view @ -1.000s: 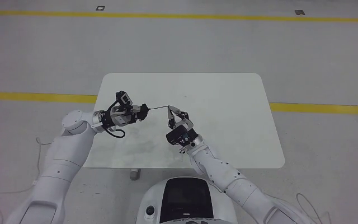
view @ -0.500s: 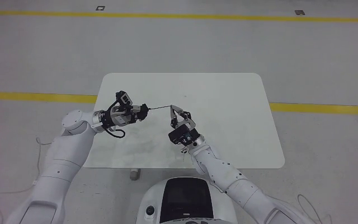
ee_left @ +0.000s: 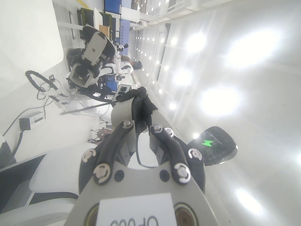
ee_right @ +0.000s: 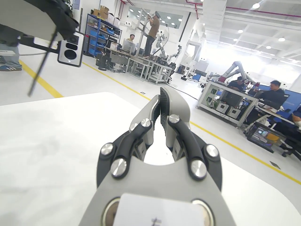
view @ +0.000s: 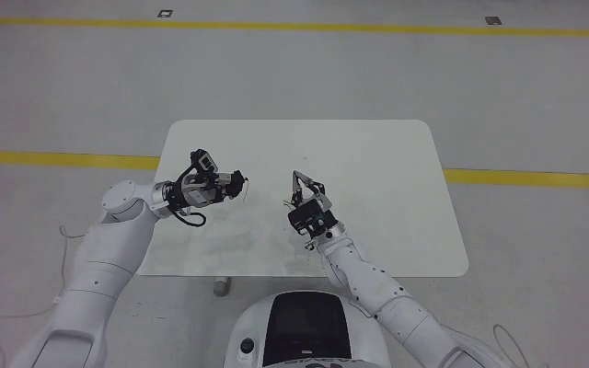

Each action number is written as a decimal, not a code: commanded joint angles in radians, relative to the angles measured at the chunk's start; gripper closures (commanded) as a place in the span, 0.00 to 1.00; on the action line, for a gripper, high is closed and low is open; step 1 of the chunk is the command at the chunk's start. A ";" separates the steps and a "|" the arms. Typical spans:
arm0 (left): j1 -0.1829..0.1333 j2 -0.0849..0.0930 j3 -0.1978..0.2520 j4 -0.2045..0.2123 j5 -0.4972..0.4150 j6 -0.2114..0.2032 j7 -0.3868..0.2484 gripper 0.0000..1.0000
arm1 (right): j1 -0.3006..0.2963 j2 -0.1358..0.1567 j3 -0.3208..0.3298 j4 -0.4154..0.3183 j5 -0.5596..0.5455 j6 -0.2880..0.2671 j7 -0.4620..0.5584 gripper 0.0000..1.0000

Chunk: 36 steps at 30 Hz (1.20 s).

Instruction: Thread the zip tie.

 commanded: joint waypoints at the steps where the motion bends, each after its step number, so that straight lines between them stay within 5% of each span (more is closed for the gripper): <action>1: 0.000 0.000 0.000 0.000 0.000 0.000 0.000 1.00 | -0.003 0.004 0.013 -0.009 0.017 -0.047 0.003 0.00; 10: 0.001 0.000 0.000 -0.001 0.000 0.000 0.007 1.00 | -0.004 0.004 0.015 -0.009 0.019 -0.049 0.007 0.00; 15: 0.011 0.009 -0.009 -0.055 -0.012 0.037 0.000 1.00 | -0.027 0.012 0.084 -0.049 0.164 -0.195 -0.010 0.00; 25: 0.081 0.068 -0.010 -0.224 -0.038 0.086 0.000 1.00 | -0.092 0.059 0.250 -0.171 0.240 -0.426 0.062 0.00; 32: 0.088 0.076 -0.004 -0.233 -0.002 0.075 0.008 1.00 | -0.093 0.062 0.258 -0.177 0.218 -0.422 0.075 0.00; 36: 0.085 0.074 0.013 -0.280 0.009 0.090 0.055 1.00 | -0.106 0.062 0.271 -0.196 0.238 -0.410 0.084 0.00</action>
